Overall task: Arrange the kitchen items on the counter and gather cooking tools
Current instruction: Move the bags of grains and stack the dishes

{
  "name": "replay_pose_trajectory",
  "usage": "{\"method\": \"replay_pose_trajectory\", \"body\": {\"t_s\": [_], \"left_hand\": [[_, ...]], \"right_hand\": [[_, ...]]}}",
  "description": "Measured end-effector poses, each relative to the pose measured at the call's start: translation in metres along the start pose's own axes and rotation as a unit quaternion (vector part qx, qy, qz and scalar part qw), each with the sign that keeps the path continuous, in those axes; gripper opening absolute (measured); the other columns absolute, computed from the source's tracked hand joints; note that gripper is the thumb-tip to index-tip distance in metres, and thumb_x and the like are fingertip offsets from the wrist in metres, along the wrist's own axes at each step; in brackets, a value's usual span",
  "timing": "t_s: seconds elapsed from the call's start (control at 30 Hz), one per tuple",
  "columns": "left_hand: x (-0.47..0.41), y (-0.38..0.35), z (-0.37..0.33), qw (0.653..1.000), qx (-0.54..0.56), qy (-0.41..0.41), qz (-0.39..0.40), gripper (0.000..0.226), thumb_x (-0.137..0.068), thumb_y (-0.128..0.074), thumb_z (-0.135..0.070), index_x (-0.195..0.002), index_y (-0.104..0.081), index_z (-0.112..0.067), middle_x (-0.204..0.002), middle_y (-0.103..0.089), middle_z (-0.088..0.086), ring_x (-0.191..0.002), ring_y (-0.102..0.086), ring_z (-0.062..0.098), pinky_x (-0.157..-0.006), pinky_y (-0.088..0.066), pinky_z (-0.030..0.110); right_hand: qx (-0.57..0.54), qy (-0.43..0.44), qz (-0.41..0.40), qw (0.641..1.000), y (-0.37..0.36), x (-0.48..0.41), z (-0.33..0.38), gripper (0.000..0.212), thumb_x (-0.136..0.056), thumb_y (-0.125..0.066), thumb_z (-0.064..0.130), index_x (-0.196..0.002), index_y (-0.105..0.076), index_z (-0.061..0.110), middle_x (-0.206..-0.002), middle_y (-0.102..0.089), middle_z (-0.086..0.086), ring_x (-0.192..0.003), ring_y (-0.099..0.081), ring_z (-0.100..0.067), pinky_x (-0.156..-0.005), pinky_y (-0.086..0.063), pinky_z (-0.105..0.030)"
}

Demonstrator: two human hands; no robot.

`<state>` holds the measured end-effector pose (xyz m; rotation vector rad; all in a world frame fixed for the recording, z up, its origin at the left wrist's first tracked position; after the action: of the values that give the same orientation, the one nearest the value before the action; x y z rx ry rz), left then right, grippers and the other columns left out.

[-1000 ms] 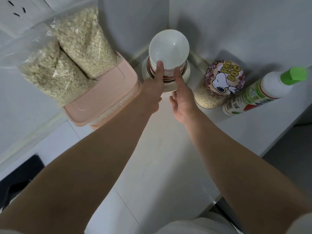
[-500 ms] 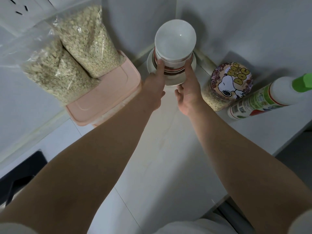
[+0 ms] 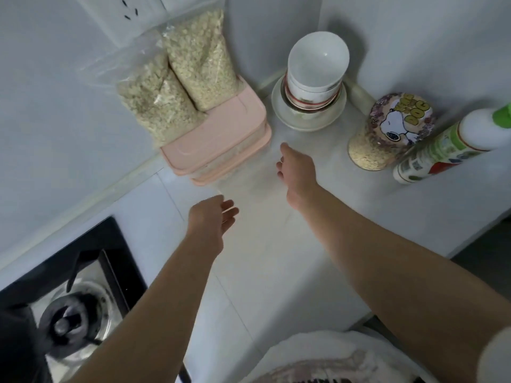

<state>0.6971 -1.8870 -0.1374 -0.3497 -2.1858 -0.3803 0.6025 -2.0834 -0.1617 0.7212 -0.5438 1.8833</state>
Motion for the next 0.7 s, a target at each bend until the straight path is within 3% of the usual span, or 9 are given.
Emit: {"method": "replay_pose_trajectory", "body": {"t_s": [0.1,0.2,0.27,0.33,0.4,0.57,0.7], "left_hand": [[-0.017,0.053,-0.005,0.990,0.091,0.030,-0.100,0.036,-0.102,-0.047,-0.027,-0.127,-0.057,-0.003,-0.105,-0.065,0.010,-0.099,-0.065,0.029,-0.091,-0.054,0.038],[-0.033,0.055,-0.034,0.993,0.111,-0.011,-0.035,0.075,-0.095,-0.043,-0.066,-0.141,-0.048,-0.006,-0.134,-0.057,0.010,-0.123,-0.055,0.031,-0.104,-0.047,0.044],[-0.035,0.048,-0.058,0.993,0.112,-0.041,0.021,0.094,-0.087,-0.038,-0.079,-0.149,-0.039,-0.008,-0.149,-0.046,0.010,-0.137,-0.044,0.033,-0.111,-0.039,0.052],[-0.033,0.038,-0.083,0.992,0.079,-0.064,0.072,0.103,-0.081,-0.029,-0.087,-0.151,-0.038,-0.011,-0.147,-0.049,0.009,-0.137,-0.044,0.034,-0.112,-0.035,0.058],[-0.031,0.024,-0.099,0.990,0.045,-0.084,0.105,0.100,-0.080,-0.020,-0.090,-0.146,-0.046,-0.019,-0.136,-0.061,0.005,-0.125,-0.056,0.032,-0.106,-0.040,0.059],[-0.026,0.017,-0.110,0.994,0.013,-0.105,0.017,0.082,-0.084,-0.018,-0.085,-0.126,-0.054,-0.025,-0.115,-0.070,0.001,-0.101,-0.069,0.029,-0.081,-0.058,0.052],[-0.029,0.011,-0.110,0.994,0.007,-0.106,0.016,0.080,-0.085,-0.017,-0.084,-0.122,-0.056,-0.025,-0.112,-0.072,0.001,-0.098,-0.071,0.028,-0.081,-0.058,0.054]], "right_hand": [[-0.012,-0.039,0.025,0.999,-0.022,0.010,-0.008,0.037,-0.098,-0.055,0.040,-0.106,-0.063,0.005,-0.084,-0.060,0.000,-0.096,-0.066,-0.026,-0.105,-0.048,-0.044],[-0.043,-0.084,0.070,0.993,-0.044,0.018,-0.013,0.061,-0.093,-0.057,0.055,-0.132,-0.054,0.009,-0.109,-0.061,-0.011,-0.107,-0.061,-0.027,-0.106,-0.046,-0.040],[-0.054,-0.084,0.090,0.991,-0.055,0.018,-0.013,0.081,-0.087,-0.057,0.067,-0.146,-0.041,0.015,-0.131,-0.054,-0.013,-0.116,-0.057,-0.028,-0.106,-0.046,-0.040],[-0.046,-0.075,0.115,0.989,-0.066,0.023,-0.008,0.092,-0.083,-0.054,0.075,-0.150,-0.035,0.015,-0.145,-0.047,-0.009,-0.126,-0.052,-0.028,-0.108,-0.043,-0.043],[-0.030,-0.070,0.143,0.987,-0.077,0.028,-0.004,0.100,-0.077,-0.053,0.081,-0.153,-0.031,0.019,-0.153,-0.041,-0.004,-0.135,-0.046,-0.028,-0.110,-0.041,-0.046],[-0.030,-0.052,0.136,0.989,-0.087,0.025,0.003,0.092,-0.079,-0.060,0.074,-0.149,-0.037,0.019,-0.146,-0.049,0.002,-0.129,-0.050,-0.025,-0.094,-0.044,-0.036],[-0.025,-0.043,0.116,0.992,-0.081,0.019,0.006,0.089,-0.081,-0.059,0.073,-0.145,-0.043,0.015,-0.122,-0.056,0.003,-0.111,-0.057,-0.022,-0.089,-0.045,-0.031]]}}
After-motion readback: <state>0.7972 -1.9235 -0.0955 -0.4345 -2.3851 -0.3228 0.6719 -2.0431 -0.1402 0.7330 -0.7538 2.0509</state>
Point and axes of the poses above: each hand's wrist, its own x-axis away from the middle knuckle, its own y-axis out of the back of the hand, z = x × y, the point moved 8 cm from there along -x, towards the middle knuckle
